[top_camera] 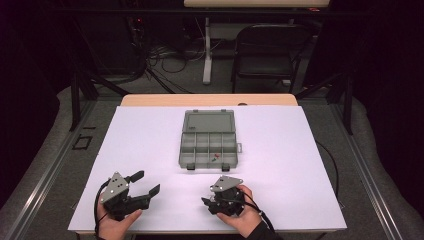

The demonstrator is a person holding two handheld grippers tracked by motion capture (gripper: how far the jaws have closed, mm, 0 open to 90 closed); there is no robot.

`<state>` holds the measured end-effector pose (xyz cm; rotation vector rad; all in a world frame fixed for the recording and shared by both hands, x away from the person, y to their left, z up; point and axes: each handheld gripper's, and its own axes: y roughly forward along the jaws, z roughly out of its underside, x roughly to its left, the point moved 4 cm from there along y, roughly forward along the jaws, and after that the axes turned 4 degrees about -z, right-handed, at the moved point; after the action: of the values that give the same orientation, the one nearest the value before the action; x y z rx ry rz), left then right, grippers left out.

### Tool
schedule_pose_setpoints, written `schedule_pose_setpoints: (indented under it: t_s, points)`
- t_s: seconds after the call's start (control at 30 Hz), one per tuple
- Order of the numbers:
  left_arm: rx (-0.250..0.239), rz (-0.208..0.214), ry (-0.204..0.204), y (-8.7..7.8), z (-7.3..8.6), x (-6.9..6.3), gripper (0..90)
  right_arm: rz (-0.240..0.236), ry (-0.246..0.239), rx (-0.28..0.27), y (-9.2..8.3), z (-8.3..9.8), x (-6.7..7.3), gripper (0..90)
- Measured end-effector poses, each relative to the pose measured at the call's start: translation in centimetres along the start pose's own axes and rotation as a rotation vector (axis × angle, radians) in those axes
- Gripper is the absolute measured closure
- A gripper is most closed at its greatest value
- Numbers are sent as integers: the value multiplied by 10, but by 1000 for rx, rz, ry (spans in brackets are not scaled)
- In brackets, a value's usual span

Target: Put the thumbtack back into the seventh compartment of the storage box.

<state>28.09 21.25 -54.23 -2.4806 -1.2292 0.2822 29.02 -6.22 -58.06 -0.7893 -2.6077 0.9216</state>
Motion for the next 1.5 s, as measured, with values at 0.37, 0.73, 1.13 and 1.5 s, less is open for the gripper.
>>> schedule_pose_setpoints:
  t_s: [0.37, 0.73, 1.13, 1.5]
  points:
    - [0, 0, -1, 0, 0, 0, 245, -21, 3, 55, 9, 3, -1, 598]
    - [1, 1, 1, 0, 0, 0, 246, -16, 8, 72, 8, 4, -1, 689]
    - [1, -1, 1, 0, 0, 1, 245, -17, 22, 68, 6, 3, -1, 692]
    - [0, 3, -4, 1, 0, 0, 245, -23, 47, 42, -3, -6, -2, 693]
